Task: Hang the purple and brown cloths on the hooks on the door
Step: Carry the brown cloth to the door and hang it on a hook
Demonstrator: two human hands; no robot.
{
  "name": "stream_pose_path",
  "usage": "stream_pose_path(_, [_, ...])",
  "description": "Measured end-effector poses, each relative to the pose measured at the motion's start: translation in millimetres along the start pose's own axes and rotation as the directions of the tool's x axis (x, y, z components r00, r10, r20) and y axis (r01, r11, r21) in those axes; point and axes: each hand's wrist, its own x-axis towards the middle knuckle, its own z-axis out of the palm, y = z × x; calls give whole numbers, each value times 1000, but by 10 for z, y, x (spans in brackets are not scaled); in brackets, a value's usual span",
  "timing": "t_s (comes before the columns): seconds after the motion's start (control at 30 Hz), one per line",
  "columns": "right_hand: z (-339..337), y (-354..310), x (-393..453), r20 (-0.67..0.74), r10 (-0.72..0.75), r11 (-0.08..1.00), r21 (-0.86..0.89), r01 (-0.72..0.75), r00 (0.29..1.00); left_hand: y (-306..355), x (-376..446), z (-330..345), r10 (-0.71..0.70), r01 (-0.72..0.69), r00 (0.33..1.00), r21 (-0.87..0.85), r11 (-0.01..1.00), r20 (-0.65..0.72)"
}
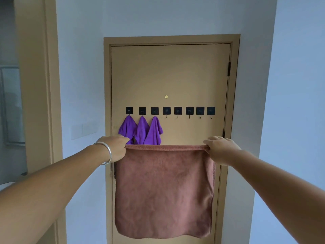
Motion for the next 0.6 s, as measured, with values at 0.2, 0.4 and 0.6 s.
stream_pose_path(0.2, [268, -109, 902, -10, 51, 999, -19, -51, 999, -420, 986, 430, 41, -42, 999, -70, 997, -13])
stream_pose_path(0.4, [542, -192, 1527, -10, 85, 995, -49, -85, 996, -714, 1672, 861, 77, -80, 997, -171, 982, -25])
stream_pose_path(0.6, [822, -169, 2093, -49, 105, 993, -42, -107, 993, -832, 2248, 1193, 68, -60, 997, -234, 970, 27])
